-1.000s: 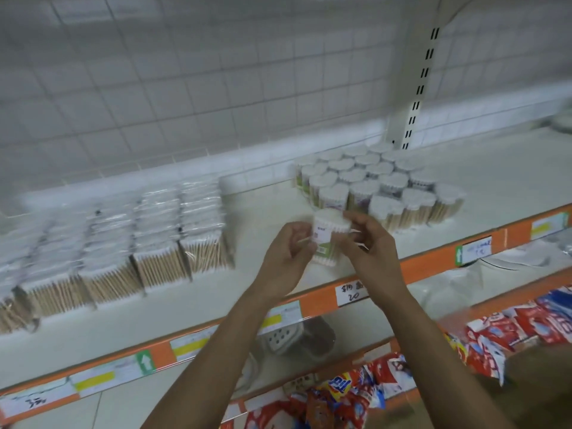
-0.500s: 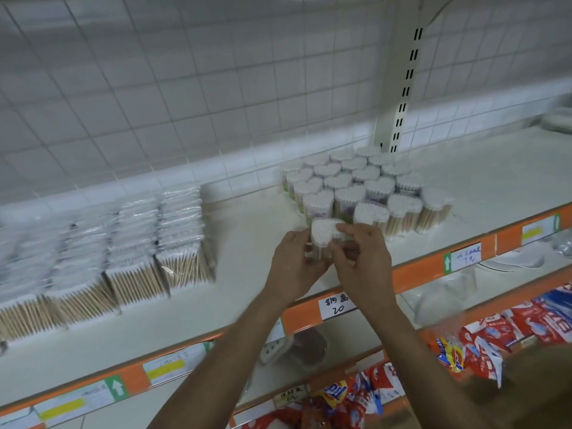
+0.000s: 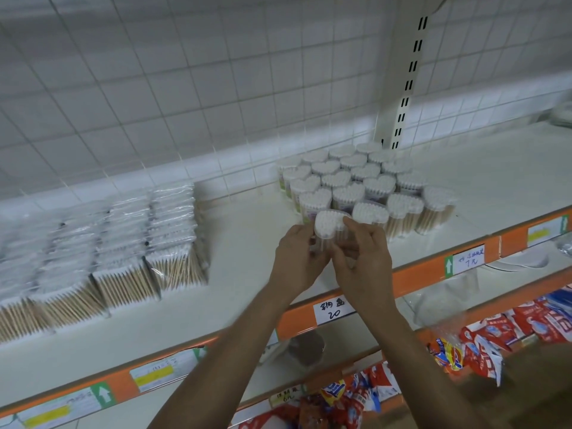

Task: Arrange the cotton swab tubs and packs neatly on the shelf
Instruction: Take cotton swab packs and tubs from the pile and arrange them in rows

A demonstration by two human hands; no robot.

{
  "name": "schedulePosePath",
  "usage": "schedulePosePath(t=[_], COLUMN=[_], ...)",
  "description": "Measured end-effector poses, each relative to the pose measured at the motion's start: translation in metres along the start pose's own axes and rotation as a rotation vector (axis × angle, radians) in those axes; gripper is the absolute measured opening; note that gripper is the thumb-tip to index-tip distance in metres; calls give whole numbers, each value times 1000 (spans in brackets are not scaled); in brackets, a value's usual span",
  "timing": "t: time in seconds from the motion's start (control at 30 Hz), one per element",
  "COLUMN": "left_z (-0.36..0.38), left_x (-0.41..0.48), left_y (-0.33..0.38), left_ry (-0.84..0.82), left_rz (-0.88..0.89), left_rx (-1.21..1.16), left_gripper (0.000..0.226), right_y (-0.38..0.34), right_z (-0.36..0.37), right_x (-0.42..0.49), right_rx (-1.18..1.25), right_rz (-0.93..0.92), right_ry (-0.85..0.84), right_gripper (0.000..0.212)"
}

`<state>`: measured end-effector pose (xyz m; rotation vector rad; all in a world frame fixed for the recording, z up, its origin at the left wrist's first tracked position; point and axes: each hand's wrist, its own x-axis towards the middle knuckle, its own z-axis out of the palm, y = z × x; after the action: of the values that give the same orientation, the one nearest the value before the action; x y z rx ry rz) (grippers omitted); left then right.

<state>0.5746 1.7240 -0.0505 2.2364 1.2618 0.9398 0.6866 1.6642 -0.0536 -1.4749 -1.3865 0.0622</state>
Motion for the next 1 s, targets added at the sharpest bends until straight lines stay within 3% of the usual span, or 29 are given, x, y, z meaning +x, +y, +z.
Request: schedulePosePath(t=[0.2,0.53,0.8,1.0], left_z=[1,4,3,4], left_x=[2,3,2,0], left_y=[0,-4,-2,-3], left_ry=[-29,3,-9,1], left_rz=[-12,6,-13,-26], left_rx=[3,-16,-19,-35], left_gripper=[50,33,48,43], right_y=[5,8,8,7], right_z=[1,3,2,2], right_x=[2,1,0,-1], right_rx=[-5,7,-34,-36], right_rz=[-3,-17,-36,-15], right_ry=[1,-2,-1,-14], right_gripper=[46,48,46,48])
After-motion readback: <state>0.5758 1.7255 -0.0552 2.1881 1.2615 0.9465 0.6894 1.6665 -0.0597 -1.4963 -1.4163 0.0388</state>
